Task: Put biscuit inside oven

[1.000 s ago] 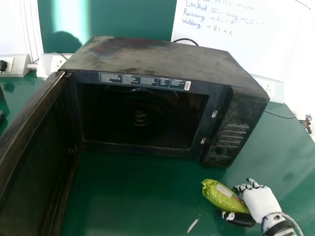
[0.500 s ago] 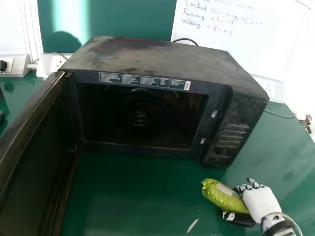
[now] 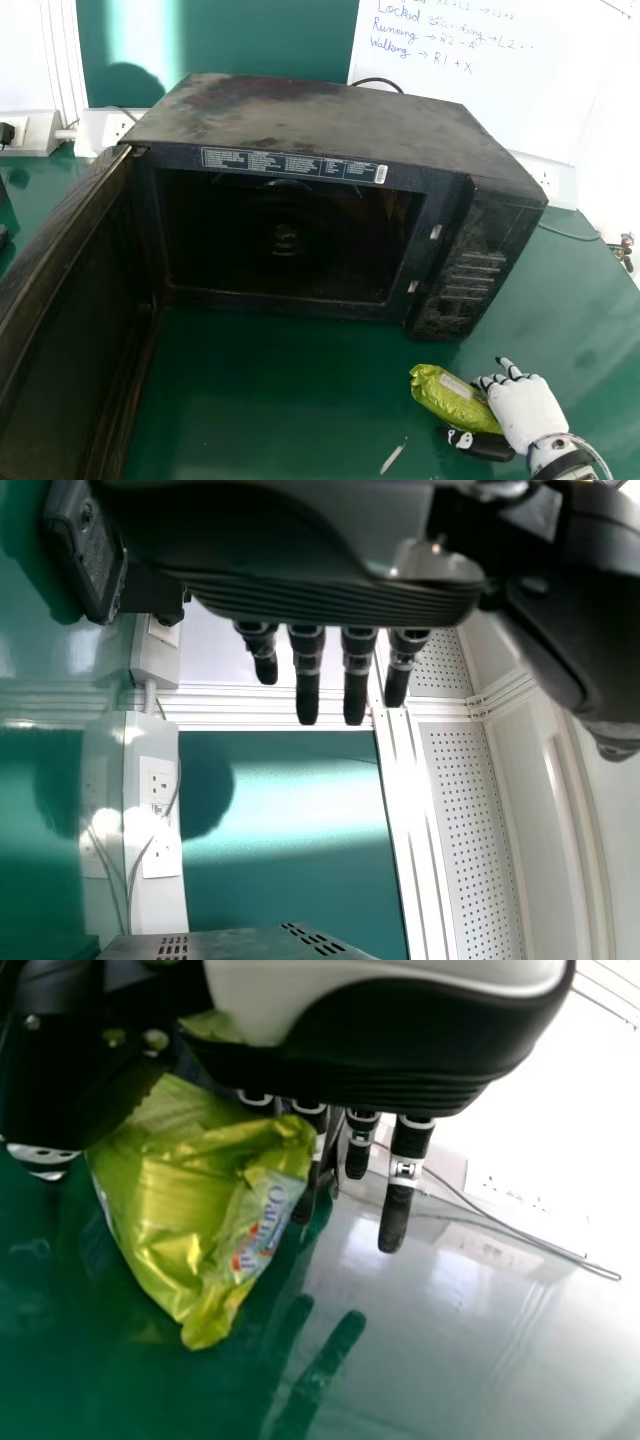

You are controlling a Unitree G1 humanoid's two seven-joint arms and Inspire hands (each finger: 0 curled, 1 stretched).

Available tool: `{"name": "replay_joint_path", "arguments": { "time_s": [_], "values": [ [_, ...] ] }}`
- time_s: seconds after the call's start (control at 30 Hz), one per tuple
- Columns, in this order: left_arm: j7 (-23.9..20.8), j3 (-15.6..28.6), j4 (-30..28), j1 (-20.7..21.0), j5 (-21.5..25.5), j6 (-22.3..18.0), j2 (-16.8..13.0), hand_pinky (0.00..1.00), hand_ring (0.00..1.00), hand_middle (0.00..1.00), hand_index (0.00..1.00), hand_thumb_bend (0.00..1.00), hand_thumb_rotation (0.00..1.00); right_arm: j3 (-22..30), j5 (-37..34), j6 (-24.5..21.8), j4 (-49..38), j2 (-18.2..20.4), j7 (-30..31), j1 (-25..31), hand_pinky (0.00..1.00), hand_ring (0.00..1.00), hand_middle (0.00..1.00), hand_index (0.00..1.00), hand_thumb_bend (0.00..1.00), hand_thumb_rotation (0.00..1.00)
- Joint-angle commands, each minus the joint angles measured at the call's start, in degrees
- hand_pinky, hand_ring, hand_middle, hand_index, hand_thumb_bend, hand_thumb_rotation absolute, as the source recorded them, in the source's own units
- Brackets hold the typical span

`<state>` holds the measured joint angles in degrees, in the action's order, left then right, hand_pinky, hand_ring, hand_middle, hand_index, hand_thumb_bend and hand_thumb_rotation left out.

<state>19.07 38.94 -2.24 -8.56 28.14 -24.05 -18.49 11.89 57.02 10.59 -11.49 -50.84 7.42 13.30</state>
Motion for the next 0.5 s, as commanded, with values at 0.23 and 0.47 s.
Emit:
{"name": "replay_joint_path", "arguments": {
  "time_s": [0.23,0.47],
  "values": [
    [0.1,-0.3,-0.9,-0.9,0.0,-0.5,0.2,0.99,0.92,0.95,1.00,1.00,1.00,-0.4,-1.1,1.2,1.0,-0.9,-2.1,0.8,0.50,0.63,0.71,0.75,0.94,0.43],
    [0.2,-0.2,-0.9,-1.1,-0.1,-0.8,0.4,0.99,0.92,0.95,1.00,1.00,1.00,-0.6,-1.5,2.1,1.7,-1.0,-3.9,0.9,0.40,0.53,0.64,0.71,0.94,0.33]
  ]
}}
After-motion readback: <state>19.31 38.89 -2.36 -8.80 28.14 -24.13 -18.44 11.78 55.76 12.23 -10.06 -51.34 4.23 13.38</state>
